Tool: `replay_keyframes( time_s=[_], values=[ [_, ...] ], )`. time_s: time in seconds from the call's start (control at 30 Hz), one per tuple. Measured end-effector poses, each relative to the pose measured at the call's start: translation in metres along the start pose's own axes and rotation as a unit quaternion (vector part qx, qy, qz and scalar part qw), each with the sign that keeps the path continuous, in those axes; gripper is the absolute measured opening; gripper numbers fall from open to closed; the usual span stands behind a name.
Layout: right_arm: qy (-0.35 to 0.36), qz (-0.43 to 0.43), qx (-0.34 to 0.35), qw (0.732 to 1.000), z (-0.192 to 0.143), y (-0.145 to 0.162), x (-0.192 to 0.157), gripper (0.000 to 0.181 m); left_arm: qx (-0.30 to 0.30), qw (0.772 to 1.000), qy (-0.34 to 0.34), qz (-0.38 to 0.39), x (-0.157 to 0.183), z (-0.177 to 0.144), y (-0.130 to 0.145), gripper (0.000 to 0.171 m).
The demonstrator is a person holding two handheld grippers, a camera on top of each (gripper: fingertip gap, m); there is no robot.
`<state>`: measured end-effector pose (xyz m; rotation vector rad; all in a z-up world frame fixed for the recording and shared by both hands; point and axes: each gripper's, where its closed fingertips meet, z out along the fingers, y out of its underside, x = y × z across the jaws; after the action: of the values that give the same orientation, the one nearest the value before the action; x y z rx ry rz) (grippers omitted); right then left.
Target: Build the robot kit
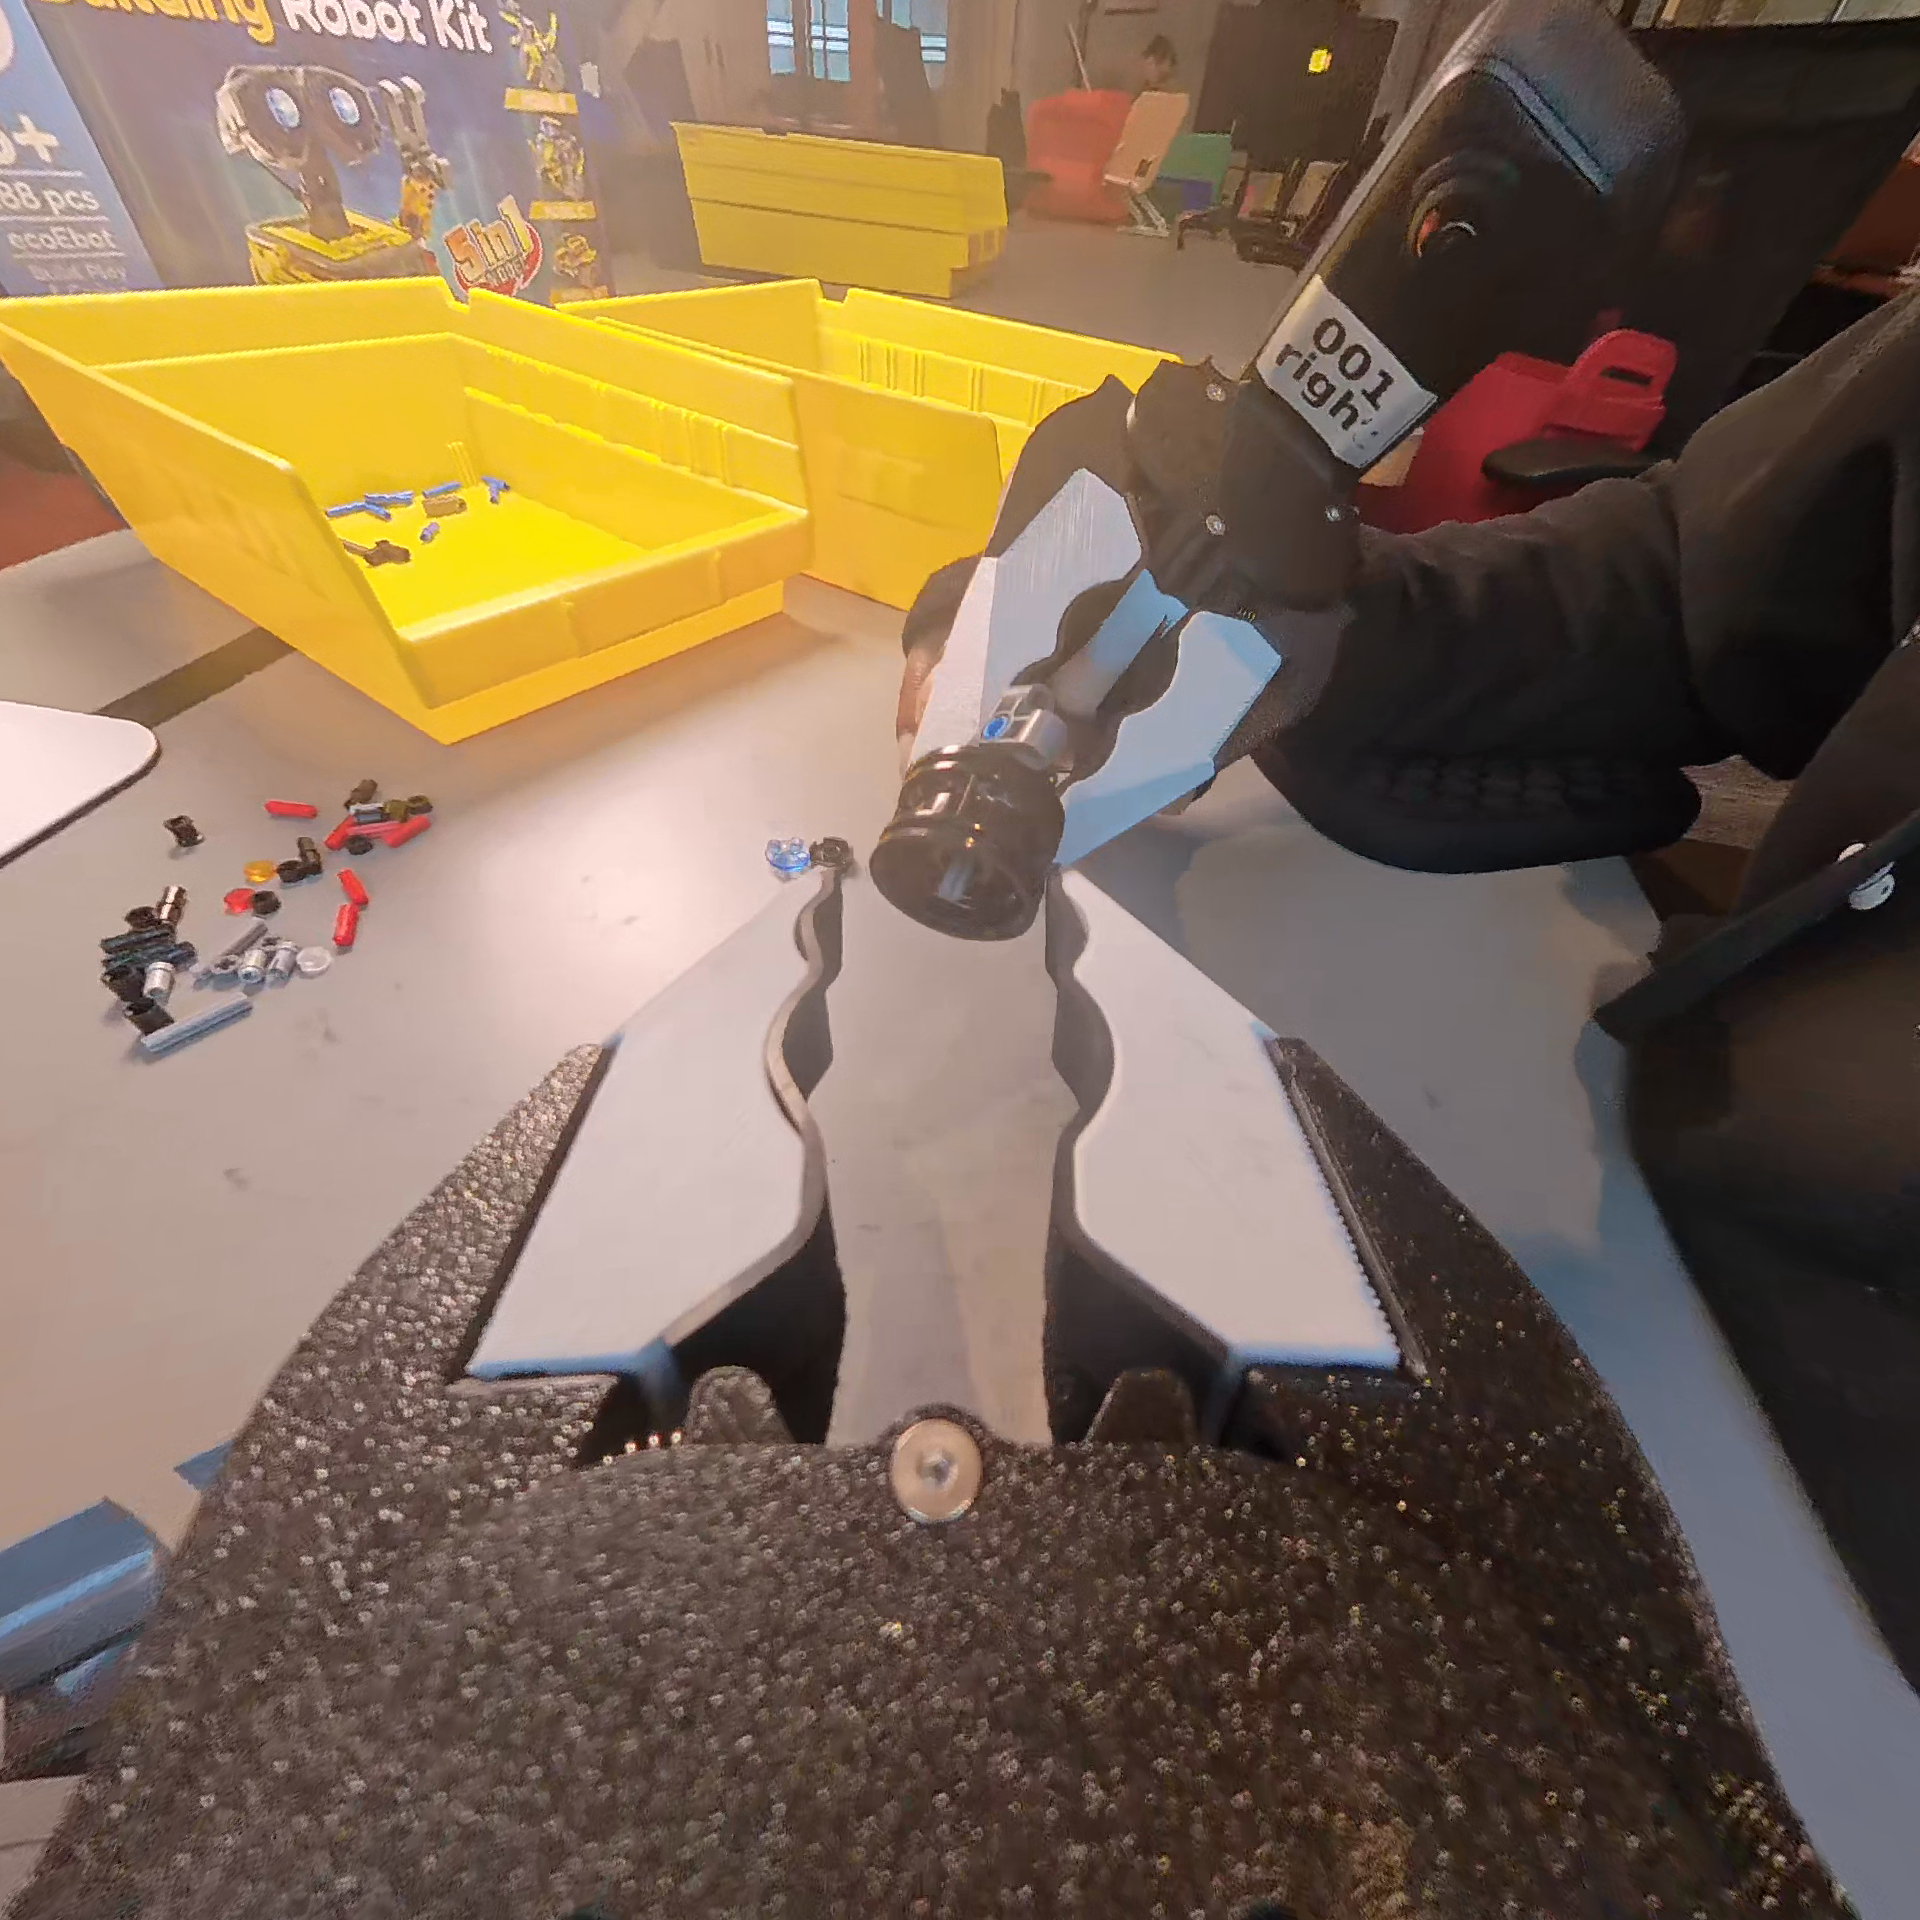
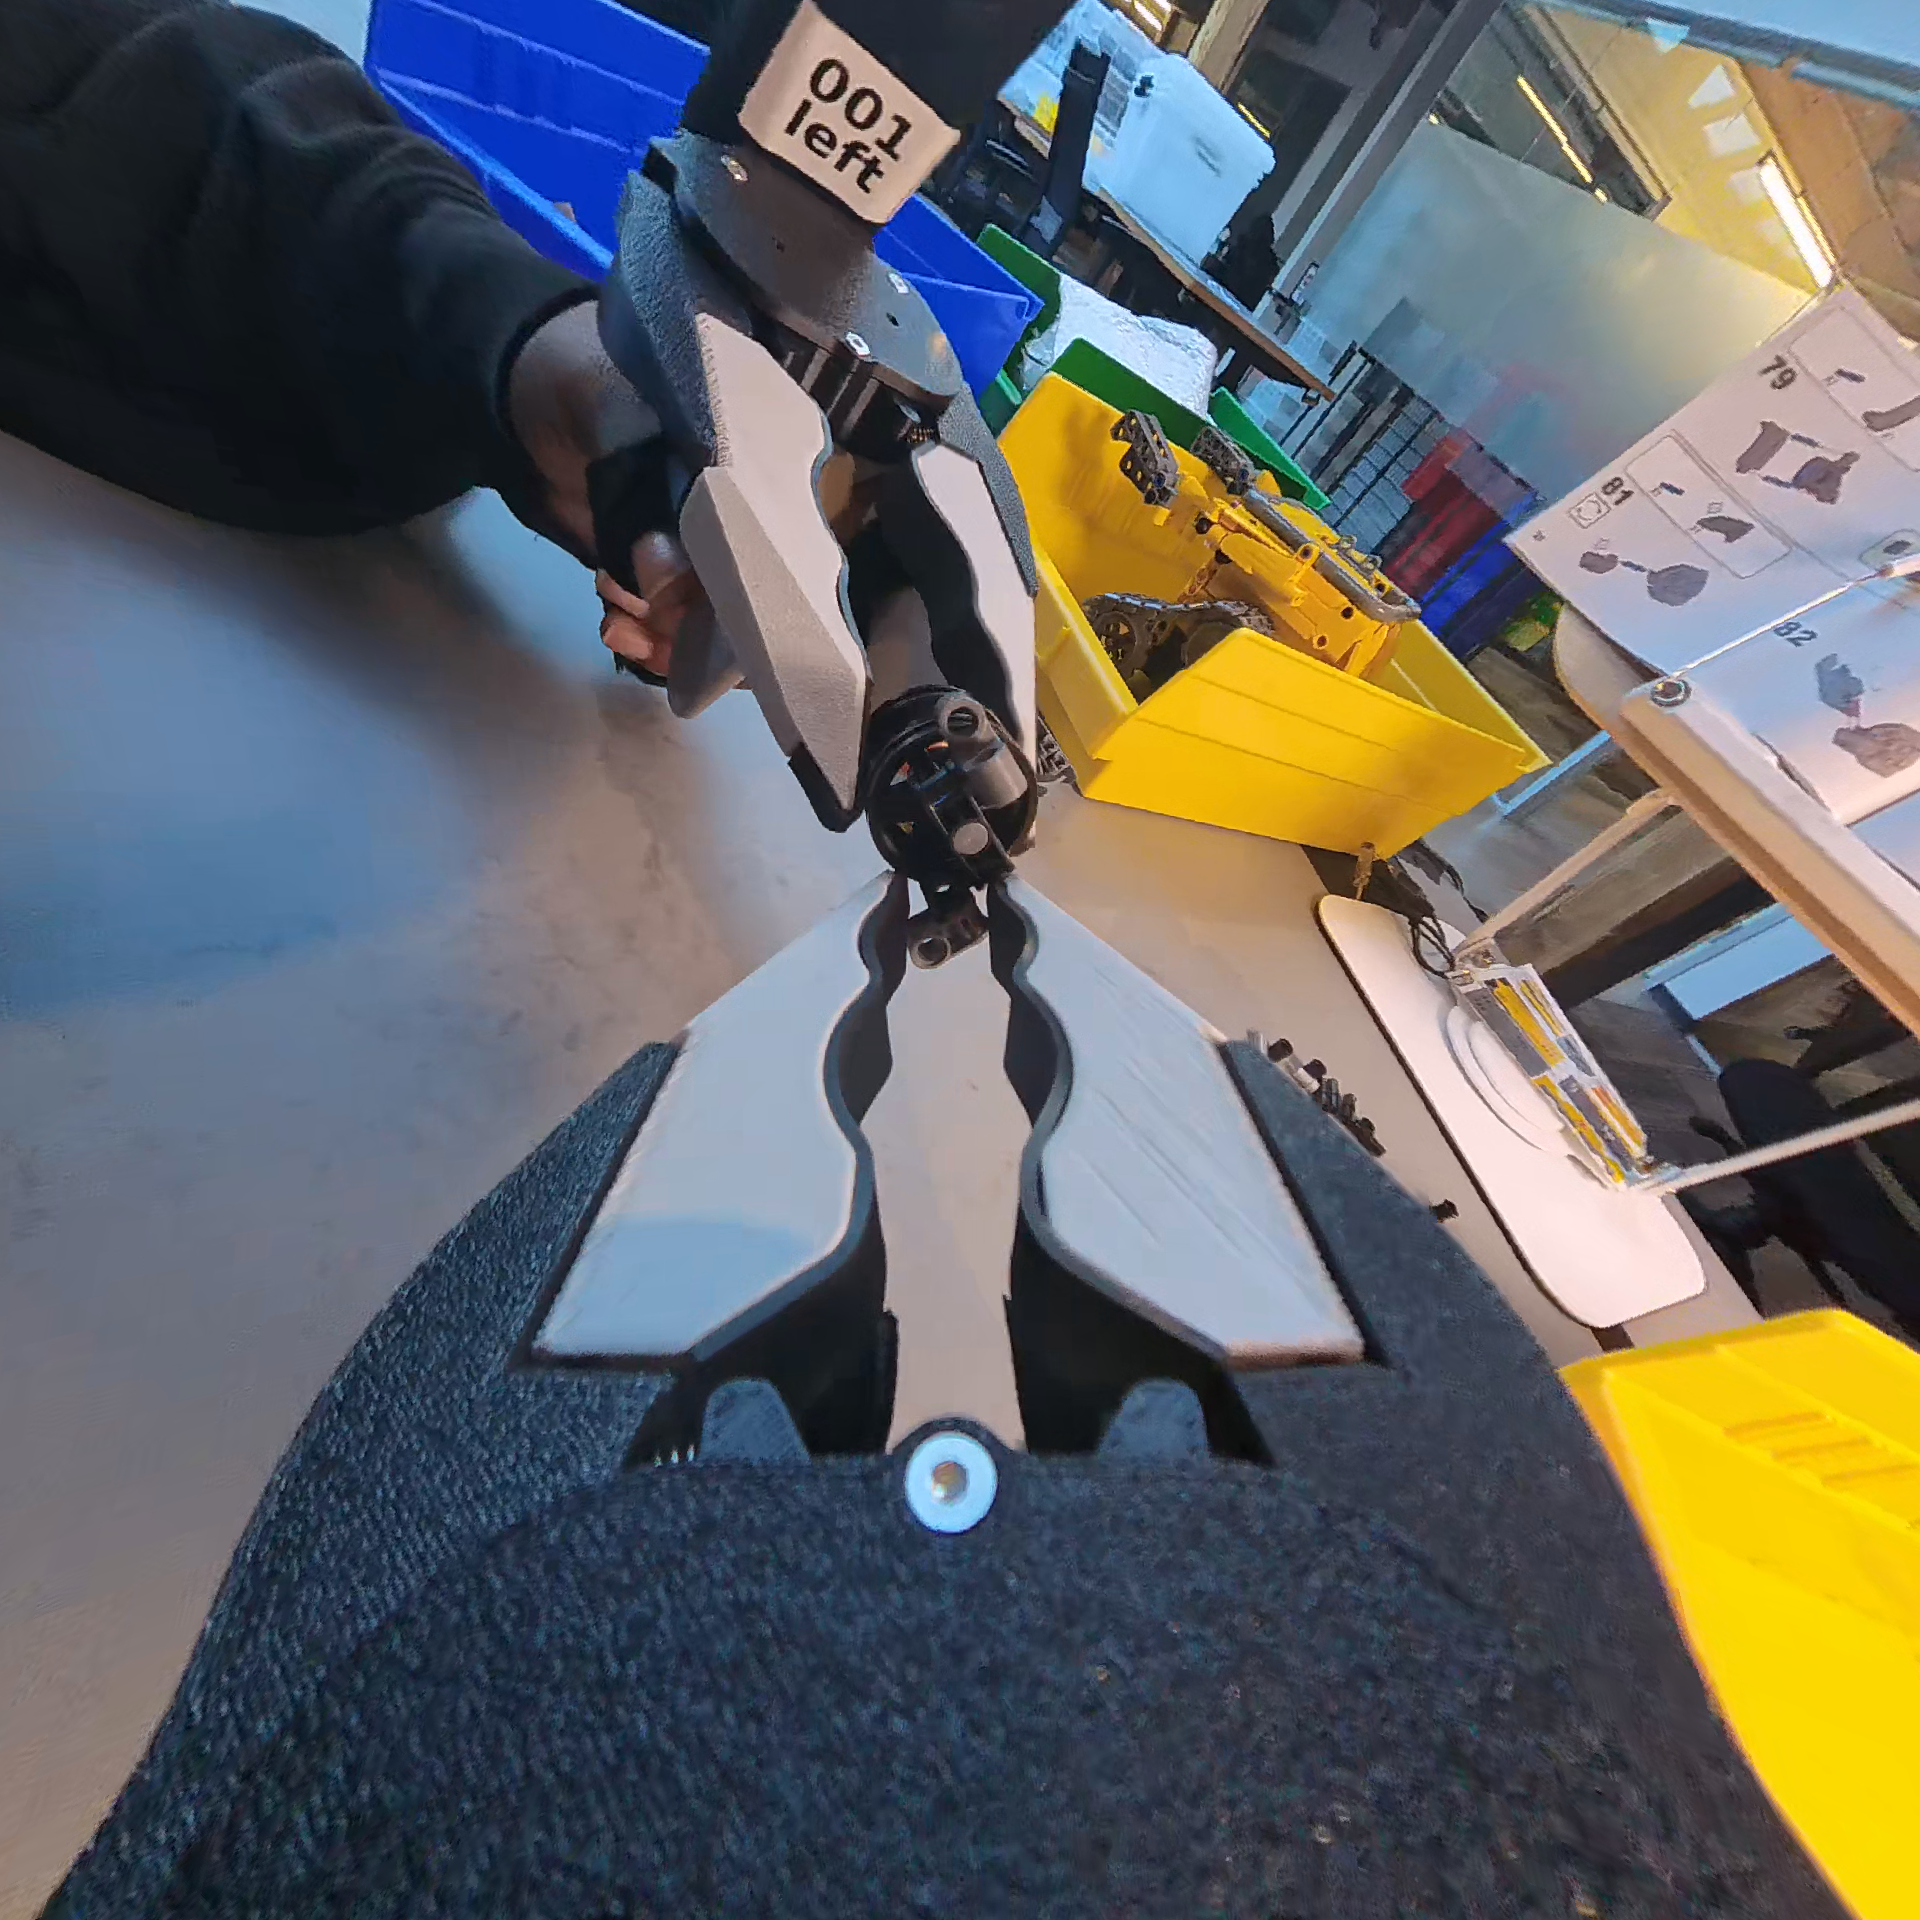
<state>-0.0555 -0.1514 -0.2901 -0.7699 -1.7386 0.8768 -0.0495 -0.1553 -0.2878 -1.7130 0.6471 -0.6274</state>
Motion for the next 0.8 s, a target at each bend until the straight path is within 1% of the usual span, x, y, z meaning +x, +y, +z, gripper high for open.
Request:
replay_keyframes(
  time_s=[0.07,0.13,0.33,0.53,0.8],
  values=[
    [0.003,-0.014,-0.005,1.0,0.0003,0.0011,-0.0004,0.015,-0.004,1.0,0.002,-0.002,0.0004,0.0003,0.0013,0.039],
    [0.002,-0.02,-0.008,1.0,0.0005,0.0021,-0.0013,0.015,-0.008,1.0,0.011,0.001,0.0039,0.0012,0.0025,0.033],
    [0.003,-0.039,-0.015,0.999,0.0009,0.0045,-0.0024,0.015,-0.019,1.0,0.015,0.0,0.0046,0.0018,0.0056,0.032],
    [0.007,-0.04,-0.017,0.999,0.0013,0.0064,-0.0011,0.015,-0.03,0.999,-0.005,0.043,0.0028,0.0023,0.0077,0.032],
    [0.016,-0.049,-0.018,0.999,0.001,0.0062,0.001,0.015,-0.033,0.997,-0.017,0.062,0.0014,0.0017,0.0077,0.032]
  ],
)
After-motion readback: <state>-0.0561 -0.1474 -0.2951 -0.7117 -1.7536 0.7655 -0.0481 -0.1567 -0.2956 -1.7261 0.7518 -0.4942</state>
